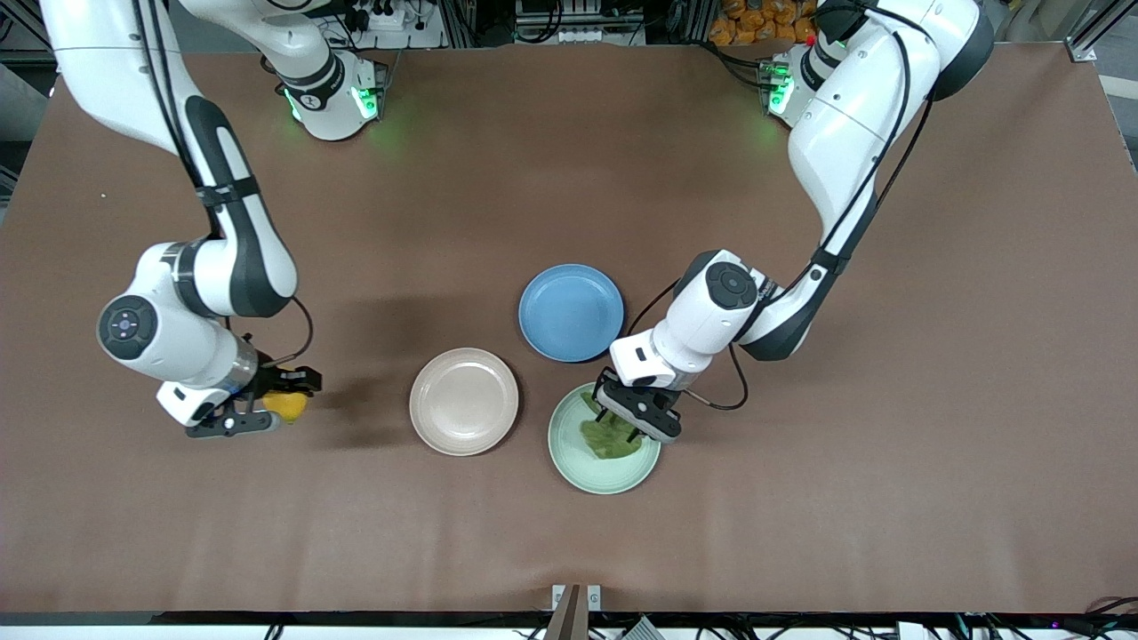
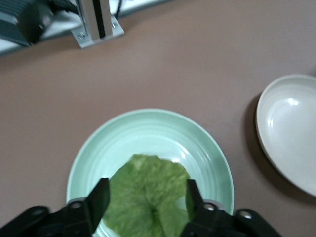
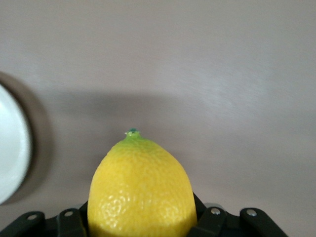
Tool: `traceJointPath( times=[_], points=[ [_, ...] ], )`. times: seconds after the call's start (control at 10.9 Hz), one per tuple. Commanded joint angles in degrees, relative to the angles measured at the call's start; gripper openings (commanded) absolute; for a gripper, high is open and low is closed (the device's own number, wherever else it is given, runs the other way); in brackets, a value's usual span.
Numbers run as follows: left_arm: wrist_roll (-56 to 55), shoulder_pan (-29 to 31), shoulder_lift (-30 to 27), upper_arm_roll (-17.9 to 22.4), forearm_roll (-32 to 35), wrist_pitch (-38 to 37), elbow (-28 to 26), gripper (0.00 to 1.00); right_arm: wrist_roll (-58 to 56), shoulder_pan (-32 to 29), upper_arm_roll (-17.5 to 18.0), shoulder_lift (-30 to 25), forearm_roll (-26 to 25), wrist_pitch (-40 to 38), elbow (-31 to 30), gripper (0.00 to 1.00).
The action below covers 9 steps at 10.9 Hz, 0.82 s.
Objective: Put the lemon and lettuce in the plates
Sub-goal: 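Open the left gripper over the green plate while the right gripper lifts the lemon, then move the lemon with the right gripper over the beige plate while the left gripper withdraws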
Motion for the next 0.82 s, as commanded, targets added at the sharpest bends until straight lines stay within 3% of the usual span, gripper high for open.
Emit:
traceJointPath(
  times=[0.0, 0.18, 0.37, 0.73],
  points=[
    [-1.7, 1.78, -2.63, -0.84, -1.11, -0.48, -0.59, 1.0, 1.69, 4.1, -0.11, 3.85, 3.82, -0.93, 6.74, 0.36],
    [-1.62, 5.37, -6.75, -2.07, -1.29, -2.75, -4.36, 1.0, 7.03, 6.65, -0.2, 8.15, 3.74, -0.84, 11.58, 0.36],
    [-1.71, 9.07, -11.14, -4.88, -1.38, -12.73, -4.29, 1.0, 12.04, 8.5, -0.12, 10.63, 3.65, -0.23, 13.09, 0.36],
    [-1.79, 11.98, -19.23, -4.98, -2.25, -32.08, -4.2, 1.0, 20.04, 12.19, -0.11, 11.69, 3.48, 0.04, 13.79, 0.36]
  ],
)
